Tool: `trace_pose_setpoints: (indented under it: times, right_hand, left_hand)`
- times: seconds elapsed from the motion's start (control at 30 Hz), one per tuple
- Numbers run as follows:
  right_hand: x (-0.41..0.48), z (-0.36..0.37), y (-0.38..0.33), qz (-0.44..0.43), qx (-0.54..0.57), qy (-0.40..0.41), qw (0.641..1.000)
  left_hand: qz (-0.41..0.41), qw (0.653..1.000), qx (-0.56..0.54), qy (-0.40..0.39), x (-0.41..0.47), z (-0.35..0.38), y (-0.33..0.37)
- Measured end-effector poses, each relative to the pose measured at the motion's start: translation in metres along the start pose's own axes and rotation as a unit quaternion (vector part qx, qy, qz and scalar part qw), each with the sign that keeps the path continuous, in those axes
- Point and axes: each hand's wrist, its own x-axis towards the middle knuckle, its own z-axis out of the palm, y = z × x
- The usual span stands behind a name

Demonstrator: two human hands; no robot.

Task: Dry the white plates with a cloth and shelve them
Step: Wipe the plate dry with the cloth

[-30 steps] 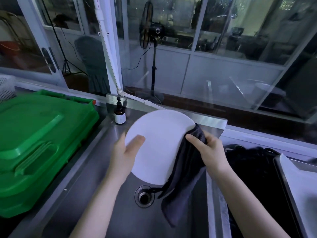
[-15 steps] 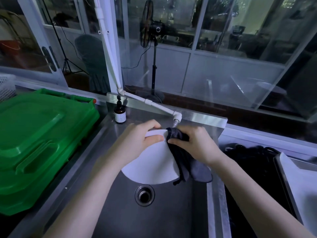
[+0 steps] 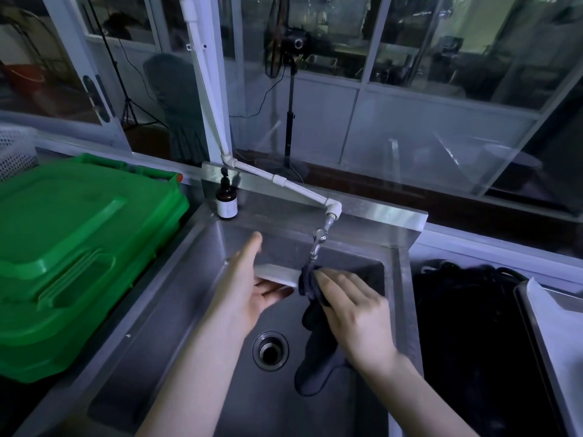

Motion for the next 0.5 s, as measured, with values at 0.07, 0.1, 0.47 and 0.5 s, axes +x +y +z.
trace_pose_setpoints:
  times: [0.07,0.1,0.47,0.5]
  right_hand:
    - [-0.004,0.001,-0.003,-0.005,0.019,-0.004,1.000]
    - [-0.006,0.001,-0.005,-0.003,0.031,-0.009,0.999]
    - [-0.021,-0.004,-0.008,-0.019,0.046,-0.068,0.996]
    - [-0.020,-0.004,-0.011,-0.012,0.040,-0.071,0.997]
  left_hand:
    - [-0.013,1.000,-0.026,0.010,0.001,0.000,-0.002]
    - [-0.011,0.999,-0.031,0.016,0.001,0.000,-0.005]
    - [0.125,0.989,-0.059,-0.053,-0.002,-0.009,-0.017]
    - [0.144,0.986,-0.063,-0.056,-0.002,-0.008,-0.016]
